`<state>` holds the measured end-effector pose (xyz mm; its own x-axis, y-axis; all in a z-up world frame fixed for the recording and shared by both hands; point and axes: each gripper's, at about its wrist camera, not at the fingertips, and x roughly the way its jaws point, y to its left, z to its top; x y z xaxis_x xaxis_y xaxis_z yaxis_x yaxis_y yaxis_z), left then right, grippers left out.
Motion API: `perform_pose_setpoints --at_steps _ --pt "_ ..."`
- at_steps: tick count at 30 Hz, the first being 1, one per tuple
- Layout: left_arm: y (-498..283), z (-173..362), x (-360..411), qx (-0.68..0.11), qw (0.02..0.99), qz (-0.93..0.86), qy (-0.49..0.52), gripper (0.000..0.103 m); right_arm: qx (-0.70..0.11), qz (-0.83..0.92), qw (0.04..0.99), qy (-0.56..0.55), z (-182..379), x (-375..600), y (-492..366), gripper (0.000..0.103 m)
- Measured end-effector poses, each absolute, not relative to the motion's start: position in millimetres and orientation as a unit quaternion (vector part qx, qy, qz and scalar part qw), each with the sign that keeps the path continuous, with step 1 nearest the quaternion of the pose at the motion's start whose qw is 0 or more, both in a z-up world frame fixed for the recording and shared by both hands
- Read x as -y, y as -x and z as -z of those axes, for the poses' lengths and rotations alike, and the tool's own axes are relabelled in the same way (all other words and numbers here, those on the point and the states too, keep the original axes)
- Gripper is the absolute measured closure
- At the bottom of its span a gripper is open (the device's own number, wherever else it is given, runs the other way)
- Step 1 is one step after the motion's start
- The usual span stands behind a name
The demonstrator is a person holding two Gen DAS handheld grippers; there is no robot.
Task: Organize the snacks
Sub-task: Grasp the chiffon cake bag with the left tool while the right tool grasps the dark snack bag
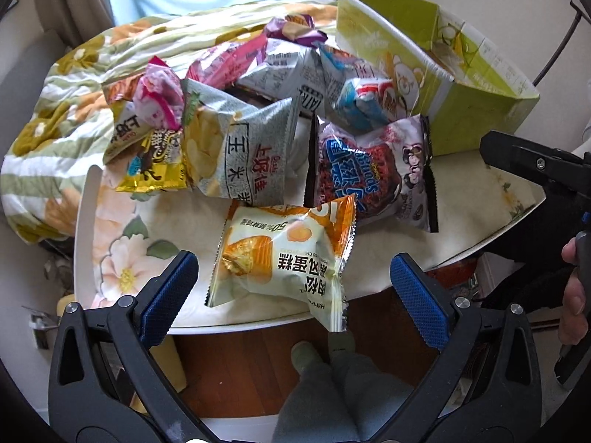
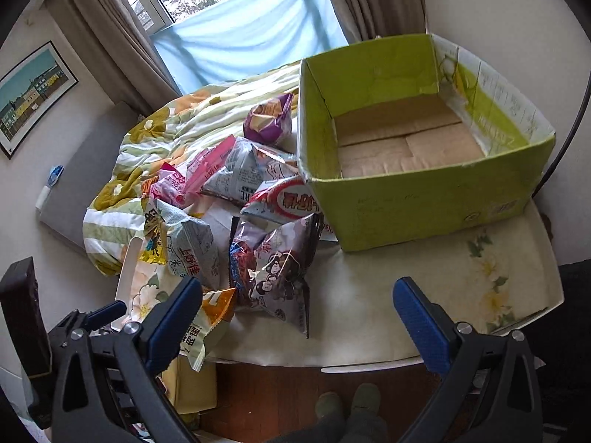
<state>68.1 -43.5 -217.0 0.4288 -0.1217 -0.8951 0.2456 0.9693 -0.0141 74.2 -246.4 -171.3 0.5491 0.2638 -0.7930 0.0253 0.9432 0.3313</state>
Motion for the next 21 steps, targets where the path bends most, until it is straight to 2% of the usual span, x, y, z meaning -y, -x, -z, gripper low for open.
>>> perform_pose_setpoints --at_steps 10,12,14,17,21 --pt "-89 269 71 -0.527 0.836 0.071 -0.137 0.001 -0.508 -0.129 0.835 -0.169 230 233 -114 0.000" --pt "-96 275 70 -0.534 0.831 0.064 -0.143 0.004 -0.515 -0.143 0.827 -0.173 243 230 -126 0.000" --pt "-99 279 69 -0.539 0.827 0.059 -0.148 0.015 -0.518 -0.146 0.825 -0.173 246 229 -129 0.000" --pt "-102 282 64 -0.542 0.827 0.063 -0.135 0.020 -0.523 -0.156 0.820 -0.171 253 224 -140 0.001" --pt "-103 281 59 -0.544 0.826 0.065 -0.131 0.027 -0.531 -0.166 0.814 -0.169 258 219 -146 0.010"
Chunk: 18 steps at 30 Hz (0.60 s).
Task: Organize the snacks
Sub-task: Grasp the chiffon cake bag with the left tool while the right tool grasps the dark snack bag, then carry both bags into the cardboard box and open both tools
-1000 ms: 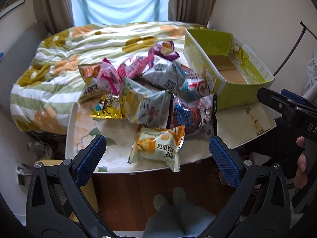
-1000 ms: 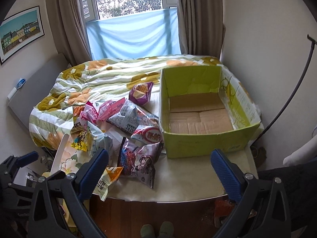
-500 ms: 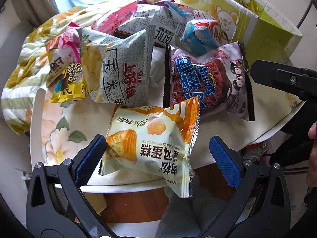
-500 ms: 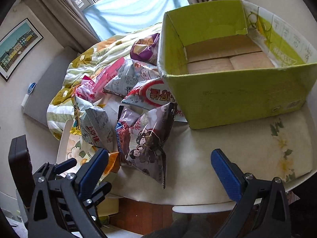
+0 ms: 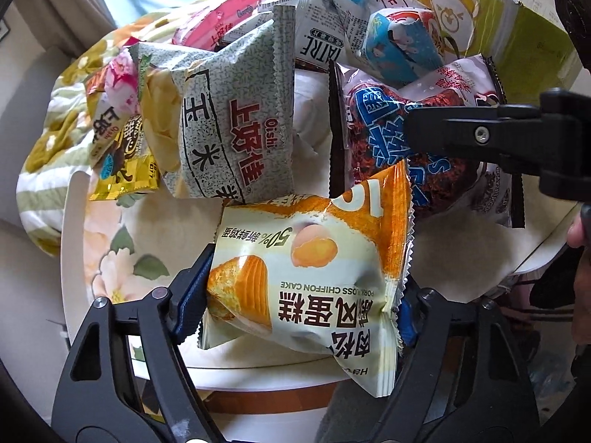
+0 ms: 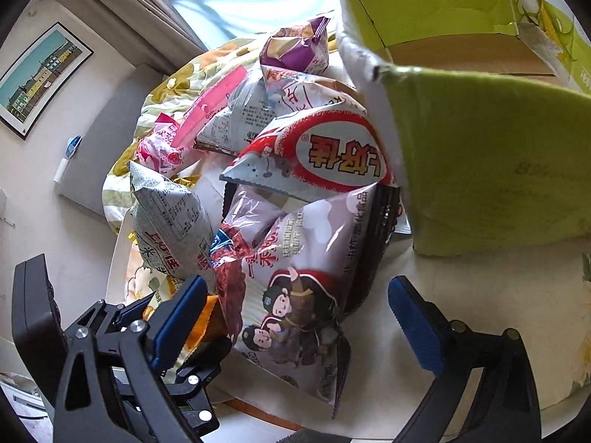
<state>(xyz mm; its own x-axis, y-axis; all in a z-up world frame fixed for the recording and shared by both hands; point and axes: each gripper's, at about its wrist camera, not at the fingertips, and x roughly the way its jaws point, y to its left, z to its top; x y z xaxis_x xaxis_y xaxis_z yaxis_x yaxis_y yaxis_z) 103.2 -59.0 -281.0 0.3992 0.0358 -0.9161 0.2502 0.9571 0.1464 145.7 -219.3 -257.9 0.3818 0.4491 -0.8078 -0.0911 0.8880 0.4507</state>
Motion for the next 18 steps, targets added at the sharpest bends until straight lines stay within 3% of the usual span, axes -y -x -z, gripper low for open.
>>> perform_pose_setpoints --at_steps 2,6,18 --pt "-104 280 55 -0.545 0.826 0.068 -0.127 0.028 -0.533 -0.168 0.812 -0.168 259 218 -147 0.017" --pt "-97 277 49 -0.545 0.826 0.081 -0.120 0.029 -0.536 -0.182 0.806 -0.174 262 214 -149 0.042" --pt "-68 237 30 -0.526 0.838 0.108 -0.098 0.029 -0.500 -0.160 0.843 -0.117 220 197 -129 0.047"
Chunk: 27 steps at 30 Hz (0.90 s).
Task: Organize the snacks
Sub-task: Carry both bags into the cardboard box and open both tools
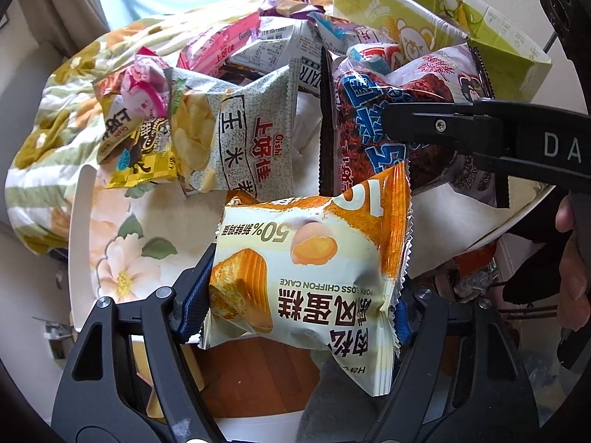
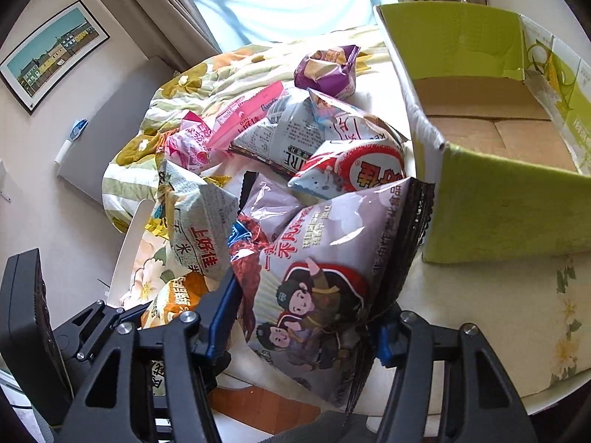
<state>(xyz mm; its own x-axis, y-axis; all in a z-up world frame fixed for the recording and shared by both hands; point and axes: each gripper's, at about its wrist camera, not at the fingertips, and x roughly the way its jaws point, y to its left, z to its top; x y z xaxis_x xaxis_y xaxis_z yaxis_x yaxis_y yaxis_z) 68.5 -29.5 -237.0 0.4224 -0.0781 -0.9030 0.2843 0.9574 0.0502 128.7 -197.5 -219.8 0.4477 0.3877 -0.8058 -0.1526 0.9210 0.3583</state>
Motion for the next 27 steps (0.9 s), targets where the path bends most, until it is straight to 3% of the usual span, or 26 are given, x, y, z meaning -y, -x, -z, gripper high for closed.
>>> perform_pose_setpoints --at_steps 12,27 --pt "-56 159 33 -0.473 0.866 0.137 -0.084 0.029 -0.458 -0.134 0.871 -0.114 154 209 -101 0.047" --pt "-185 86 149 -0.406 0.901 0.144 -0.061 0.029 -0.407 -0.093 0.902 -0.111 86 327 -169 0.047"
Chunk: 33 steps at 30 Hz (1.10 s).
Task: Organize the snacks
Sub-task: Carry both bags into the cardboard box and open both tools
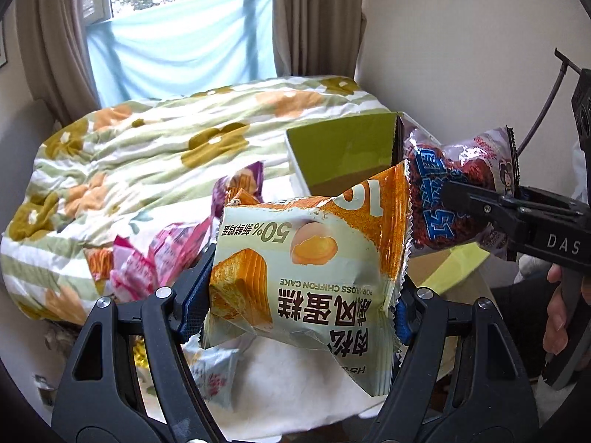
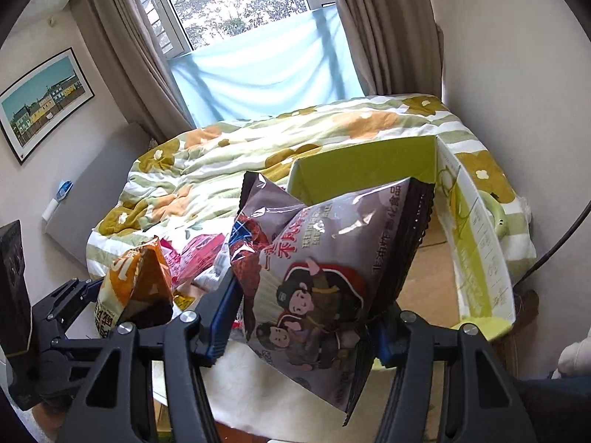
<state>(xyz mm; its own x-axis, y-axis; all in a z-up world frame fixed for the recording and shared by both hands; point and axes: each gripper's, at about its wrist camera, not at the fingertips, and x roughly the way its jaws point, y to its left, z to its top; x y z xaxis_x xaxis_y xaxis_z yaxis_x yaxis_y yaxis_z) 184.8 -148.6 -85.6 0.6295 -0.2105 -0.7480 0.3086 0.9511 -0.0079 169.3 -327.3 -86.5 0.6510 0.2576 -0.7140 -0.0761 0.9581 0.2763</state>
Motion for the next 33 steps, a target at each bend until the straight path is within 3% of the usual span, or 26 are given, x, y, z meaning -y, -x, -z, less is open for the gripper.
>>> perform_pose_setpoints --at_steps 15,18,20,21,33 --pt "-341 138 293 -0.480 0.864 0.138 -0.066 0.029 -0.446 -0.083 0.887 -0.084 105 442 -274 0.047" --pt "-356 151 307 -0.494 0.856 0.129 -0.081 0.023 -0.455 -0.081 0.882 -0.088 113 453 -283 0.047" --pt "-363 156 310 -0.495 0.856 0.123 -0.087 0.007 -0.460 -0.077 0.881 -0.087 117 458 -287 0.047" --pt "-364 156 310 -0.493 0.857 0.125 -0.085 0.006 -0.462 -0.073 0.880 -0.087 119 462 -288 0.047" --pt "-330 134 256 -0.493 0.862 0.114 -0.042 0.005 -0.473 -0.069 0.874 -0.089 119 465 -297 0.047"
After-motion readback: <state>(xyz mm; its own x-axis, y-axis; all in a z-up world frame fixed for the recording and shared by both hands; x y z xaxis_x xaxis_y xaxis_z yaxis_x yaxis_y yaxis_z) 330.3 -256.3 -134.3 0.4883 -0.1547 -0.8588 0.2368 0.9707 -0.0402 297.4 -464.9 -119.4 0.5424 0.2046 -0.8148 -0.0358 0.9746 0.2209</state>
